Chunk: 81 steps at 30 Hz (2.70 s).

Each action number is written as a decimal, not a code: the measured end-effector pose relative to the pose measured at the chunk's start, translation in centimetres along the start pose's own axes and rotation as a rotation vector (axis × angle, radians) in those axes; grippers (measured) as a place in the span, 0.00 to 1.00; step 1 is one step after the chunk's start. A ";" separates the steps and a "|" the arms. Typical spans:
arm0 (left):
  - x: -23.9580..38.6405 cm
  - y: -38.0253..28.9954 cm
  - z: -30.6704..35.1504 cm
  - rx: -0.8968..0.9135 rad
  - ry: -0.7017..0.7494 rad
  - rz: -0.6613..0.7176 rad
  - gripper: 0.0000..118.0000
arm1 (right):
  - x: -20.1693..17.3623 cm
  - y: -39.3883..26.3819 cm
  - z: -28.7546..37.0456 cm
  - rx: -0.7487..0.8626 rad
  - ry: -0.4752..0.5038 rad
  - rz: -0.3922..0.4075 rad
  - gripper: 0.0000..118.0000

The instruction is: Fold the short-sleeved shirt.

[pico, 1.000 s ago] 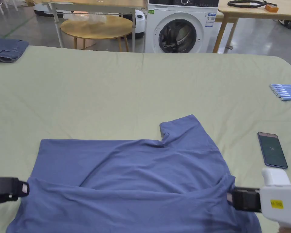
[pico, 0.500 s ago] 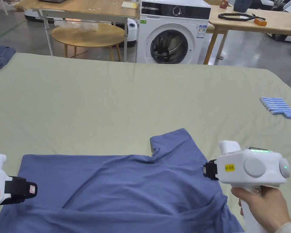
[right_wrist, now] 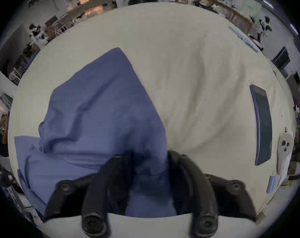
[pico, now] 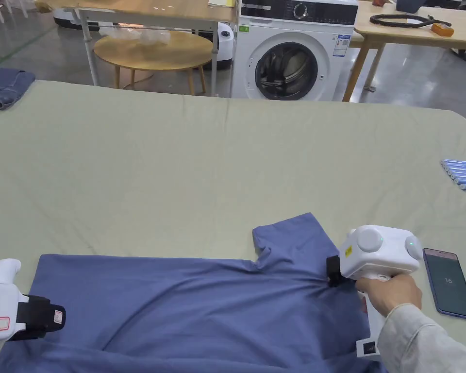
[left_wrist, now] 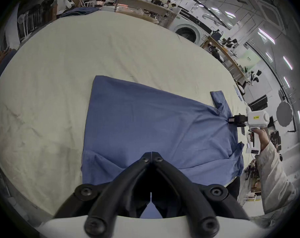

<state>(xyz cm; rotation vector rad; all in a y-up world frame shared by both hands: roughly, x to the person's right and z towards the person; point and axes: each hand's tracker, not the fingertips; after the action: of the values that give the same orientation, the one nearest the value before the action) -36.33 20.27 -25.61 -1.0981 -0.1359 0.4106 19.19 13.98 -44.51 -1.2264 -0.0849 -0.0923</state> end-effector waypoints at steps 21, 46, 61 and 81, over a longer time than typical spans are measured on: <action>-6.0 13.1 -12.2 -0.097 0.365 -0.011 0.73 | 0.7 1.5 -1.1 -0.038 0.024 0.045 0.00; -2.4 4.7 5.9 0.013 0.089 -0.152 0.00 | 4.2 -10.3 20.3 0.304 0.229 0.313 0.00; -4.5 -10.1 2.8 -0.131 0.037 -0.098 0.00 | 11.7 -24.3 10.8 0.058 0.224 0.201 0.00; -1.6 -3.9 9.4 0.040 -0.086 -0.126 0.69 | 9.8 -19.4 19.1 0.261 0.287 0.163 0.87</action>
<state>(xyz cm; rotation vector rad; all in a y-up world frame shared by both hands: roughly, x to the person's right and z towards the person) -39.64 26.00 -17.68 -1.0274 -0.2705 0.3459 26.35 25.26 -18.81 -0.9450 0.2459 -0.1107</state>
